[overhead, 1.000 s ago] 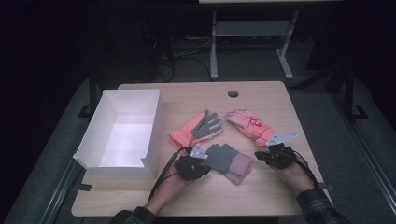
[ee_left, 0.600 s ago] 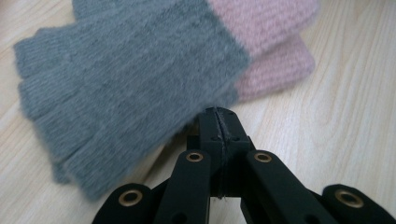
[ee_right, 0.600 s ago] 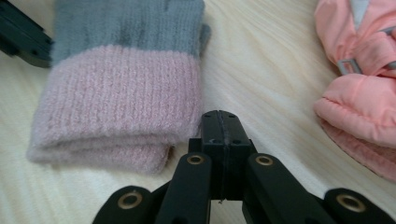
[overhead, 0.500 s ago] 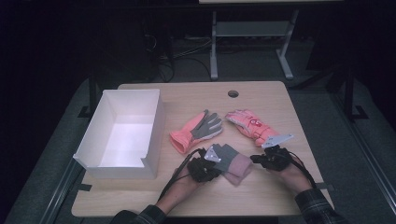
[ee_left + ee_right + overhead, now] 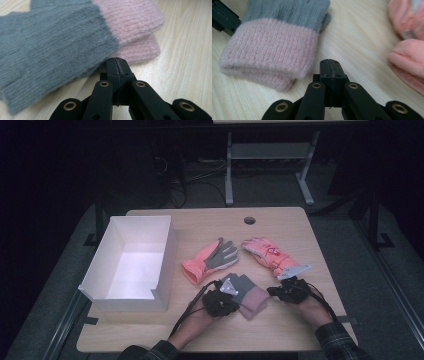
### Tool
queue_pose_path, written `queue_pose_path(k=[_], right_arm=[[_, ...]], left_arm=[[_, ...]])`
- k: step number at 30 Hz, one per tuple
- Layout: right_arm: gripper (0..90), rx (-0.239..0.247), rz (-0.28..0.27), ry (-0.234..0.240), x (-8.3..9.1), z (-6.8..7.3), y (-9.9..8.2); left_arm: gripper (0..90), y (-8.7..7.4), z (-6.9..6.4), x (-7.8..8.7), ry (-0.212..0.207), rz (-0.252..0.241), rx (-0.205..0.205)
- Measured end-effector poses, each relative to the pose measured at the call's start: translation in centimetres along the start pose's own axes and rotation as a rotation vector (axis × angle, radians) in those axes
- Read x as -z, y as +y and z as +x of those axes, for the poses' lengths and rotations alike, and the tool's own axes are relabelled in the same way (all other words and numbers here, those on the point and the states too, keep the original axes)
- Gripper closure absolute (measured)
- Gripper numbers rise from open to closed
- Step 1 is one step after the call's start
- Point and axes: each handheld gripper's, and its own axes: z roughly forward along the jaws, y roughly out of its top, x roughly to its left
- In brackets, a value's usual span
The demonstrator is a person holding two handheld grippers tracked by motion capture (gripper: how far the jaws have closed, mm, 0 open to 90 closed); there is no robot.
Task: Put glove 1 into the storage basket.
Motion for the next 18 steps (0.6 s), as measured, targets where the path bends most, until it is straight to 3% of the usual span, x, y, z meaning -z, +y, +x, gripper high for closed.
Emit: queue_pose_path(k=[11,15,18], right_arm=[[90.0,0.085,0.024,0.069,0.2,2.3,0.2],[90.0,0.117,0.028,0.045,0.2,2.8,0.3],[90.0,0.087,0.016,0.022,0.5,1.9,0.2]], left_arm=[[89.6,0.1,-0.2,-0.1,0.003,-0.004,-0.011],[89.6,0.0,-0.1,0.1,0.000,0.003,-0.009],[89.5,-0.2,0.2,0.7,-0.005,0.018,0.004]])
